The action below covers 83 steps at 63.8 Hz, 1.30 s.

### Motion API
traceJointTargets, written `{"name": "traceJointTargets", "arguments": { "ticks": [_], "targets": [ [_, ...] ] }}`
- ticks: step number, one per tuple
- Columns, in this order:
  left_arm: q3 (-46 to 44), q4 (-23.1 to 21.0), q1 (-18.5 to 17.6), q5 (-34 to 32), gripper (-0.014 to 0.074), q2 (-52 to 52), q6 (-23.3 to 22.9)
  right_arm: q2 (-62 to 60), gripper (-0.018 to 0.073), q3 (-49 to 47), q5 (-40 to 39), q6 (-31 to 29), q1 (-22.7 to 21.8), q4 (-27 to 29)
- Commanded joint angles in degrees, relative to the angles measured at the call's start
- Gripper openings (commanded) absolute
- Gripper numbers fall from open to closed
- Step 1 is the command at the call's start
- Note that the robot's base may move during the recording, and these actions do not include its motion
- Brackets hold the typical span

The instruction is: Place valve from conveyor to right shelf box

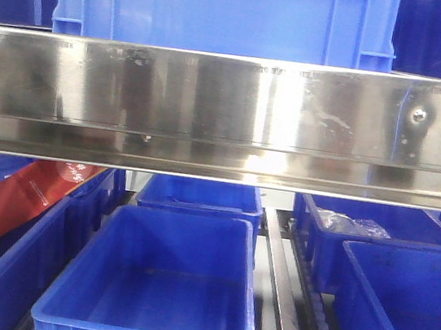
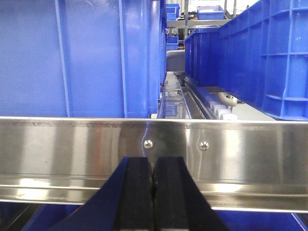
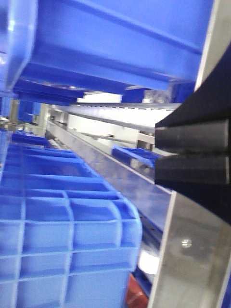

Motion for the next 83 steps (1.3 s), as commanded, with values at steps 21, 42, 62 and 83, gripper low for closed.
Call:
{"name": "traceJointTargets", "arguments": {
  "ticks": [21, 42, 62, 83],
  "targets": [
    [-0.08, -0.5, -0.24, -1.05, -0.0111, -0.29, -0.32, -19.53, -0.0162, 9.72, 2.1, 7.76, -13.1, -6.68],
    [-0.08, -0.5, -0.24, -1.05, -0.0111, -0.29, -0.32, -30.09, -0.0162, 19.72, 2.1, 7.08, -13.51, -6.68],
    [-0.08, -0.5, -0.24, -1.05, -0.0111, -0.29, -0.32, -30.09, -0.0162, 19.72, 4.28, 7.08, -13.51, -6.56],
    [-0.08, -0.5, -0.24, -1.05, -0.0111, -0.29, -0.32, -30.09, -0.0162, 19.72, 4.16, 7.08, -13.51, -6.56]
  ]
}}
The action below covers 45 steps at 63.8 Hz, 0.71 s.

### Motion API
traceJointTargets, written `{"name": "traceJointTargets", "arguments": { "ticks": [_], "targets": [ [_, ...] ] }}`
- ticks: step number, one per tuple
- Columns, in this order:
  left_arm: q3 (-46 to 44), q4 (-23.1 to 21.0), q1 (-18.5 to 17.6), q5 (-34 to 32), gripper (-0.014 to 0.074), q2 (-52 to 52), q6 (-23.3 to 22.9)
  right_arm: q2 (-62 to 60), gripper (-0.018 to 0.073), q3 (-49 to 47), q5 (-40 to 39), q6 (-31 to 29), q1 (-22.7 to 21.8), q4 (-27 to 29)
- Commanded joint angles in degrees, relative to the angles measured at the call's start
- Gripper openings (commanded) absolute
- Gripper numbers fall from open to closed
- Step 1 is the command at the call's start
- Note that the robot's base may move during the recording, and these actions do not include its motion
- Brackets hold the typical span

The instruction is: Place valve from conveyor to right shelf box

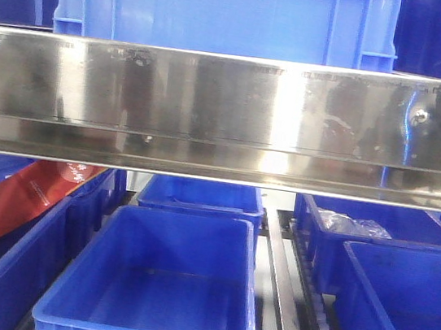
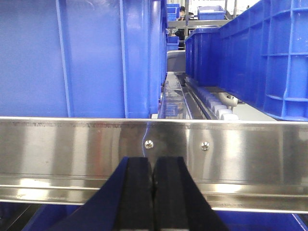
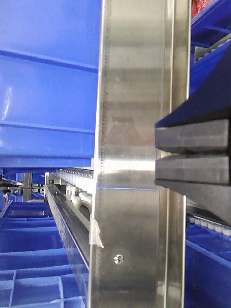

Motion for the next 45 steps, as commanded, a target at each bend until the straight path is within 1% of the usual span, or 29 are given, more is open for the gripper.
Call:
{"name": "traceJointTargets", "arguments": {
  "ticks": [1, 45],
  "targets": [
    [-0.08, -0.5, -0.24, -1.05, -0.0111, -0.29, -0.32, -0.16, -0.0162, 0.16, -0.71, -0.31, -0.34, -0.44],
    [-0.08, -0.5, -0.24, -1.05, -0.0111, -0.29, -0.32, -0.16, -0.0162, 0.16, -0.71, -0.31, -0.34, -0.44]
  ]
}}
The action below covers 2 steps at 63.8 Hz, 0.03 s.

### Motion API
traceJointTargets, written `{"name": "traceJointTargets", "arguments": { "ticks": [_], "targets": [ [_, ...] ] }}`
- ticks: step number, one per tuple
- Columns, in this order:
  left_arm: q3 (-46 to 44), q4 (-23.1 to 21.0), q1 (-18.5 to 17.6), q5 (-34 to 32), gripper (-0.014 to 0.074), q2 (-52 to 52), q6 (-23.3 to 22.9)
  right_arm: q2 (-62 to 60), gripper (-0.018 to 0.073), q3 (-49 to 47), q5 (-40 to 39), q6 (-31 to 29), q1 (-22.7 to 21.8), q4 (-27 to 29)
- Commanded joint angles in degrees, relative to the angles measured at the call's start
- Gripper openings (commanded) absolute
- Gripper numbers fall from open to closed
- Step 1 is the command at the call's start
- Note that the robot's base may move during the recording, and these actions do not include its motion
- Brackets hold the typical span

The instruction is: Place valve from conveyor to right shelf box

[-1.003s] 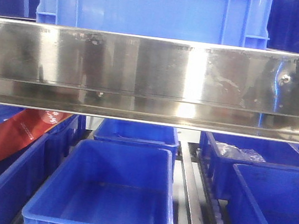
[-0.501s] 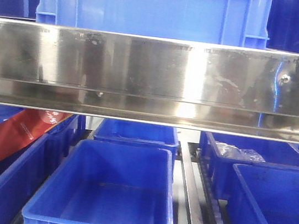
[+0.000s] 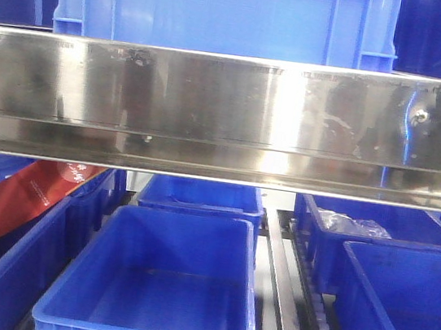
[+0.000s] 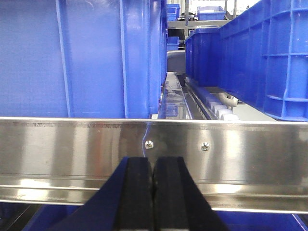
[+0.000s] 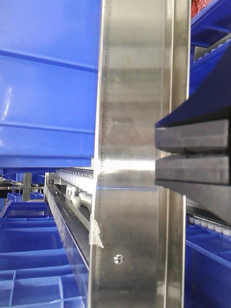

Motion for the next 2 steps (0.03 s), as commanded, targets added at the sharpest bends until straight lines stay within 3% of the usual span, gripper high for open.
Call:
{"name": "traceJointTargets", "arguments": {
  "ticks": [1, 2],
  "targets": [
    [-0.08, -0.5, -0.24, -1.05, -0.0111, -0.29, -0.32, -0.16, -0.0162, 0.16, -0.71, -0.31, -0.34, -0.44],
    [-0.08, -0.5, -0.24, -1.05, -0.0111, -0.29, -0.32, -0.16, -0.0162, 0.16, -0.71, -0.31, -0.34, -0.44]
  ]
}}
